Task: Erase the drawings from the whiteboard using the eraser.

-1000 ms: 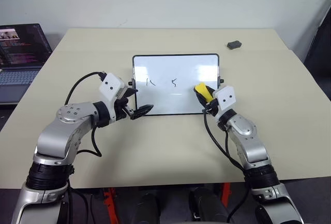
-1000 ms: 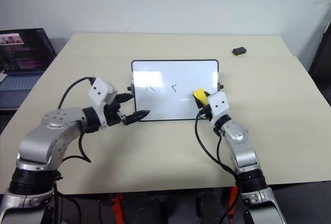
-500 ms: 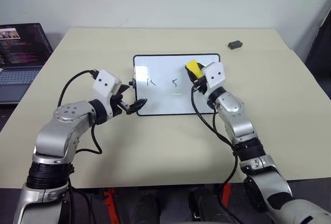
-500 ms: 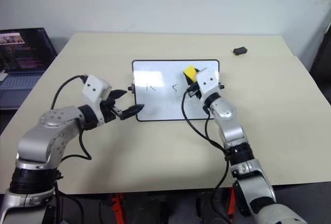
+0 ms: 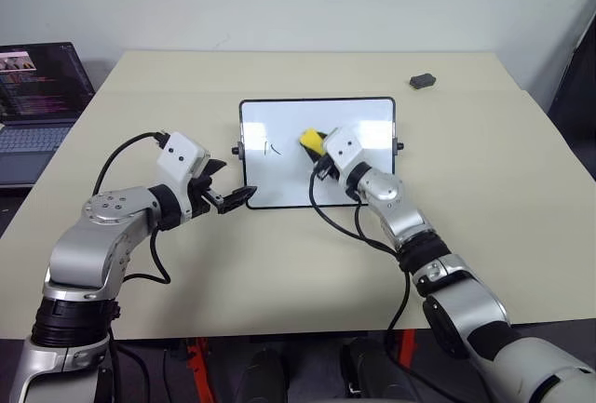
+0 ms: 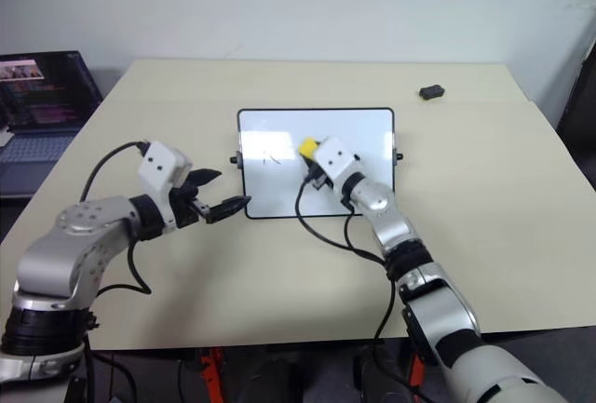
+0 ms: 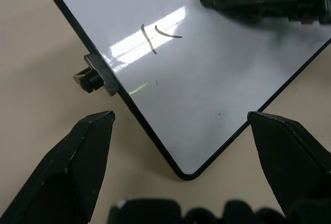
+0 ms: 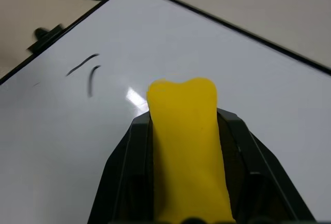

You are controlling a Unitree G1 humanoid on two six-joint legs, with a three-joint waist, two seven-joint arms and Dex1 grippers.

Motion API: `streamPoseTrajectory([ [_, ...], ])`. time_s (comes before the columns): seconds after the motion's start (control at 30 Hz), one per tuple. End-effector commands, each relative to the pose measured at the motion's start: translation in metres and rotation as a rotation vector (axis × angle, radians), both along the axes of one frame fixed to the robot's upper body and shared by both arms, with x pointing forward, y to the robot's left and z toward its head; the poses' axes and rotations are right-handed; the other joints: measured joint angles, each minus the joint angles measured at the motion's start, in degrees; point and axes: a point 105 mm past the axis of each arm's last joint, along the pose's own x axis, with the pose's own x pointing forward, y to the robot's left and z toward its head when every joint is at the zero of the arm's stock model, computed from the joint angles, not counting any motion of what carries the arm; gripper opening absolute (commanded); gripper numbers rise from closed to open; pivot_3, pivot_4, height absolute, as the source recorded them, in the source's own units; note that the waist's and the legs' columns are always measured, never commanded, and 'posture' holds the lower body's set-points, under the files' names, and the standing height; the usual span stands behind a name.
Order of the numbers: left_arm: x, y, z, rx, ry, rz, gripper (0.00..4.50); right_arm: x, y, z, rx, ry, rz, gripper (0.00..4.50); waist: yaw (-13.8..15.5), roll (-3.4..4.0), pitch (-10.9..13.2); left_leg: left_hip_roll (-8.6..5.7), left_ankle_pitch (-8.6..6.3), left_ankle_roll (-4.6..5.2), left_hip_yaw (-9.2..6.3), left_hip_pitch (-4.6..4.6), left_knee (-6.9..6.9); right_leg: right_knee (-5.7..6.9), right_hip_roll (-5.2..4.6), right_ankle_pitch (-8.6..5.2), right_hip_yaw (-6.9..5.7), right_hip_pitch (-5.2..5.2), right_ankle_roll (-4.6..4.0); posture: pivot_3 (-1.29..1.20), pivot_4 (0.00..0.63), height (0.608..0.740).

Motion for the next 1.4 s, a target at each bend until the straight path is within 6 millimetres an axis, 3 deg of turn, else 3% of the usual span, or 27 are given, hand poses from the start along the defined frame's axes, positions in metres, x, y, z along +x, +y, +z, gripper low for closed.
streamPoseTrajectory([
  [0.03, -0.001, 0.008, 0.015, 0.019, -0.061, 0.021, 4.50, -0.002, -0.013, -0.031, -0.064, 0.107, -0.034, 1.28, 0.00, 0.00, 0.00, 0.01, 0.00, 0.00, 0.00, 0.00, 0.01, 0.00, 0.01, 0.00, 0.00, 0.00, 0.00, 0.00, 0.150, 0.740],
  [0.1, -0.001, 0.011, 0.013, 0.024, -0.060, 0.036, 4.50, -0.007, -0.011, -0.033, -0.068, 0.112, -0.012, 1.28, -0.01, 0.00, 0.00, 0.01, 0.03, 0.01, -0.02, 0.07, 0.08, 0.02, 0.02, 0.01, -0.01, 0.07, 0.00, 0.00, 0.150, 0.740],
  [0.2, -0.002, 0.013, 0.012, 0.021, -0.060, 0.048, 4.50, -0.014, -0.002, -0.018, -0.034, 0.056, 0.048, 1.28, -0.01, 0.00, 0.00, 0.00, 0.08, 0.07, -0.01, 0.13, 0.09, 0.03, 0.03, 0.05, 0.01, 0.11, 0.00, 0.00, 0.150, 0.740],
  [0.27, -0.003, 0.012, 0.011, 0.014, -0.060, 0.052, 4.50, -0.021, 0.006, 0.005, 0.035, -0.021, 0.103, 1.28, 0.00, 0.01, 0.00, 0.01, 0.08, 0.07, 0.00, 0.11, 0.09, 0.03, 0.04, 0.05, 0.01, 0.09, -0.01, 0.00, 0.150, 0.740],
  [0.4, -0.005, 0.011, 0.009, 0.010, -0.056, 0.053, 4.50, -0.036, 0.019, 0.070, 0.271, -0.161, 0.205, 1.28, -0.01, 0.04, 0.03, 0.01, 0.06, 0.05, -0.04, -0.18, 0.04, 0.00, 0.03, 0.06, -0.02, -0.15, -0.02, 0.00, 0.150, 0.740],
  [0.5, -0.005, 0.012, 0.009, 0.011, -0.062, 0.062, 4.50, -0.029, 0.015, 0.088, 0.329, -0.193, 0.159, 1.28, -0.01, 0.05, 0.04, 0.05, 0.03, 0.00, -0.03, -0.29, -0.01, -0.01, 0.03, 0.06, -0.02, -0.29, -0.02, 0.00, 0.150, 0.740],
  [0.6, -0.003, 0.015, 0.011, 0.016, -0.085, 0.087, 4.50, -0.010, 0.005, 0.085, 0.282, -0.194, 0.045, 1.28, 0.11, 0.04, 0.03, 0.03, 0.01, -0.03, -0.05, -0.29, -0.05, -0.05, 0.00, 0.06, -0.04, -0.29, -0.03, 0.00, 0.150, 0.740],
  [0.7, -0.003, 0.017, 0.012, 0.015, -0.089, 0.099, 4.50, -0.001, -0.001, 0.067, 0.220, -0.151, -0.008, 1.28, 0.54, 0.04, 0.03, -0.01, 0.01, -0.03, -0.04, -0.28, -0.04, -0.07, -0.05, 0.06, -0.04, -0.26, -0.03, 0.00, 0.150, 0.740],
  [1.07, -0.002, 0.025, 0.009, 0.004, -0.084, 0.161, 4.50, -0.008, -0.012, 0.068, 0.262, -0.157, -0.025, 1.28, 0.35, 0.05, 0.04, 0.00, 0.01, -0.03, -0.01, -0.30, -0.04, -0.04, -0.05, 0.05, -0.03, -0.28, -0.03, 0.00, 0.150, 0.740],
  [1.23, 0.004, 0.031, 0.007, 0.010, -0.072, 0.201, 4.50, -0.013, -0.006, 0.077, 0.254, -0.176, 0.004, 1.28, 0.33, 0.05, 0.04, 0.00, 0.01, -0.03, -0.02, -0.30, -0.03, -0.03, -0.04, 0.05, -0.03, -0.28, -0.03, 0.00, 0.150, 0.740],
  [1.4, 0.009, 0.037, 0.006, 0.009, -0.066, 0.244, 4.50, -0.014, 0.013, 0.084, 0.213, -0.205, 0.039, 1.28, 0.28, 0.05, 0.04, 0.00, 0.01, -0.03, -0.02, -0.29, -0.03, -0.03, -0.04, 0.05, -0.03, -0.28, -0.03, 0.00, 0.150, 0.740],
])
